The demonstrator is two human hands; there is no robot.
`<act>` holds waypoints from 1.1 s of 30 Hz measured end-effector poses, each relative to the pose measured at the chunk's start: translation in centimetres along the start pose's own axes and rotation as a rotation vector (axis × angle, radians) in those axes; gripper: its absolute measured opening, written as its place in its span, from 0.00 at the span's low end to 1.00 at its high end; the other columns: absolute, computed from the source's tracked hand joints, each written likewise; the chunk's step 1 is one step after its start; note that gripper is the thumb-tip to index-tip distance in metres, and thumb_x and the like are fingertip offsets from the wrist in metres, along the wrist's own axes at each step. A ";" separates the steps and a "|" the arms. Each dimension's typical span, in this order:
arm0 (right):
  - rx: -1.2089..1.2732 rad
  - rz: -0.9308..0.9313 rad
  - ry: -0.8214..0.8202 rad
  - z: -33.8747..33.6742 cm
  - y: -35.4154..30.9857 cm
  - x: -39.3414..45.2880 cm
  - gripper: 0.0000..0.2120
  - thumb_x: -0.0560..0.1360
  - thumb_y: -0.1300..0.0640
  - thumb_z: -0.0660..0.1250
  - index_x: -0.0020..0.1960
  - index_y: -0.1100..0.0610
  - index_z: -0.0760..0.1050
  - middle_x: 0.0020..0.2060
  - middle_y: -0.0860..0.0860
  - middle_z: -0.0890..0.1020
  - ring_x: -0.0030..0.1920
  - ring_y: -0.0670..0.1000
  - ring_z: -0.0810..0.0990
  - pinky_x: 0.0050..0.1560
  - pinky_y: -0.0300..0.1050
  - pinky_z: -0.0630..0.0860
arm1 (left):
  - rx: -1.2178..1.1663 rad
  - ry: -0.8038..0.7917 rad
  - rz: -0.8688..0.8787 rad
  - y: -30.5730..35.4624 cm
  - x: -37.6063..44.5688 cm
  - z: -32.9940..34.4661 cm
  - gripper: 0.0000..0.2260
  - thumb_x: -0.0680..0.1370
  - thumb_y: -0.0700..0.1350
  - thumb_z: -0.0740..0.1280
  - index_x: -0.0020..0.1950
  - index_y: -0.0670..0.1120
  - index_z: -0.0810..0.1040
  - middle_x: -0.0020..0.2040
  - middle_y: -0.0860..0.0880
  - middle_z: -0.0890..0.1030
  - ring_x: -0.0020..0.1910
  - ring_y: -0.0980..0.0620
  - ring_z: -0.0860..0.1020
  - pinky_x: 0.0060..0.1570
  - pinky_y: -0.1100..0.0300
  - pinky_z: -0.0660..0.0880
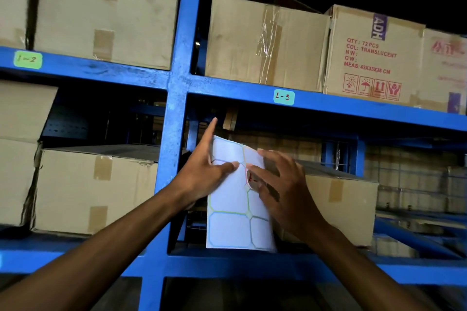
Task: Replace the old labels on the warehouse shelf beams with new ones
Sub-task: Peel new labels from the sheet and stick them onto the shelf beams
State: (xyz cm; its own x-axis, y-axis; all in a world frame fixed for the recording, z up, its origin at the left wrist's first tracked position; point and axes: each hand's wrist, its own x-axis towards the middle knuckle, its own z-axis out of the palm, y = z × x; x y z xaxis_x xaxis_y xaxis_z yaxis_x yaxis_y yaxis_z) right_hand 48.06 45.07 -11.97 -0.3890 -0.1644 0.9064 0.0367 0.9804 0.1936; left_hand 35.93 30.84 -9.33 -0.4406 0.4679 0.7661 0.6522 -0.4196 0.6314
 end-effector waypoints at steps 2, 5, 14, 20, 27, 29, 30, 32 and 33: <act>0.057 0.003 0.048 -0.1 -0.3 -0.1 0.09 0.70 0.60 0.67 0.51 0.56 0.80 0.58 0.55 0.79 0.61 0.52 0.70 0.58 0.48 0.65 | 0.045 0.011 -0.008 -0.1 -0.1 -0.2 0.41 0.73 0.35 0.70 0.75 0.60 0.50 0.74 0.49 0.64 0.59 0.51 0.77 0.56 0.50 0.77; 0.171 0.056 0.025 -0.2 -0.6 -0.2 0.04 0.70 0.60 0.67 0.45 0.56 0.78 0.48 0.52 0.83 0.53 0.52 0.77 0.57 0.52 0.70 | 0.145 0.017 0.007 -0.5 -0.4 -0.7 0.40 0.74 0.34 0.68 0.76 0.57 0.49 0.70 0.53 0.66 0.62 0.53 0.72 0.58 0.60 0.74; 0.576 0.309 -0.018 -1.4 -0.8 -1.8 0.08 0.74 0.63 0.66 0.47 0.50 0.73 0.44 0.46 0.80 0.48 0.47 0.79 0.48 0.36 0.76 | 0.444 -0.030 -0.014 -3.7 -2.2 -1.0 0.36 0.76 0.33 0.63 0.76 0.57 0.50 0.20 0.54 0.69 0.20 0.57 0.63 0.23 0.67 0.64; 0.687 0.478 -0.061 -2.3 0.9 -4.0 0.23 0.73 0.67 0.65 0.57 0.42 0.68 0.47 0.41 0.79 0.47 0.42 0.80 0.43 0.36 0.79 | 0.457 -0.090 -0.001 -6.5 -2.6 0.4 0.37 0.75 0.31 0.63 0.76 0.54 0.49 0.16 0.56 0.69 0.18 0.58 0.65 0.22 0.73 0.62; 0.548 0.652 -0.258 -0.7 5.4 -7.7 0.29 0.70 0.66 0.70 0.64 0.46 0.64 0.48 0.49 0.76 0.50 0.52 0.78 0.45 0.48 0.80 | 0.529 -0.257 0.013 -10.2 -4.4 3.6 0.36 0.75 0.37 0.64 0.75 0.60 0.50 0.23 0.52 0.71 0.24 0.58 0.68 0.34 0.61 0.69; 0.522 0.700 -0.275 0.7 6.4 -9.5 0.24 0.68 0.68 0.70 0.58 0.50 0.67 0.47 0.53 0.77 0.49 0.55 0.78 0.50 0.53 0.79 | 0.526 -0.324 -0.014 -11.7 -5.5 5.0 0.34 0.74 0.36 0.64 0.75 0.57 0.55 0.21 0.54 0.71 0.24 0.59 0.69 0.34 0.65 0.70; 0.523 0.724 -0.279 1.5 6.8 -10.6 0.21 0.68 0.69 0.70 0.56 0.53 0.69 0.46 0.55 0.77 0.48 0.56 0.78 0.51 0.55 0.78 | 0.525 -0.355 -0.034 -12.6 -6.1 5.8 0.33 0.73 0.36 0.64 0.74 0.54 0.57 0.21 0.54 0.71 0.24 0.60 0.69 0.32 0.66 0.69; 0.548 0.770 -0.290 2.9 7.6 -12.2 0.15 0.68 0.70 0.70 0.52 0.59 0.73 0.43 0.60 0.79 0.45 0.58 0.78 0.50 0.57 0.76 | 0.552 -0.410 -0.075 -13.9 -6.7 7.2 0.30 0.73 0.36 0.63 0.73 0.50 0.59 0.25 0.54 0.70 0.29 0.58 0.70 0.34 0.61 0.67; 0.561 0.789 -0.314 3.5 8.1 -13.0 0.13 0.69 0.69 0.70 0.51 0.60 0.74 0.43 0.62 0.79 0.45 0.60 0.79 0.50 0.56 0.77 | 0.561 -0.433 -0.103 -14.7 -7.0 7.8 0.29 0.73 0.37 0.63 0.72 0.49 0.59 0.29 0.55 0.69 0.34 0.54 0.70 0.37 0.60 0.65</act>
State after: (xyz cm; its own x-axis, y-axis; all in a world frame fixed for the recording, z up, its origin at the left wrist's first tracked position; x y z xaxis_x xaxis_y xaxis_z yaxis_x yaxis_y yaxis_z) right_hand 50.22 55.56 -23.54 -0.6674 0.5080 0.5446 -0.0186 0.7196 -0.6941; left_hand 34.28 39.82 -24.91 -0.3085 0.7991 0.5160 0.8907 0.0523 0.4515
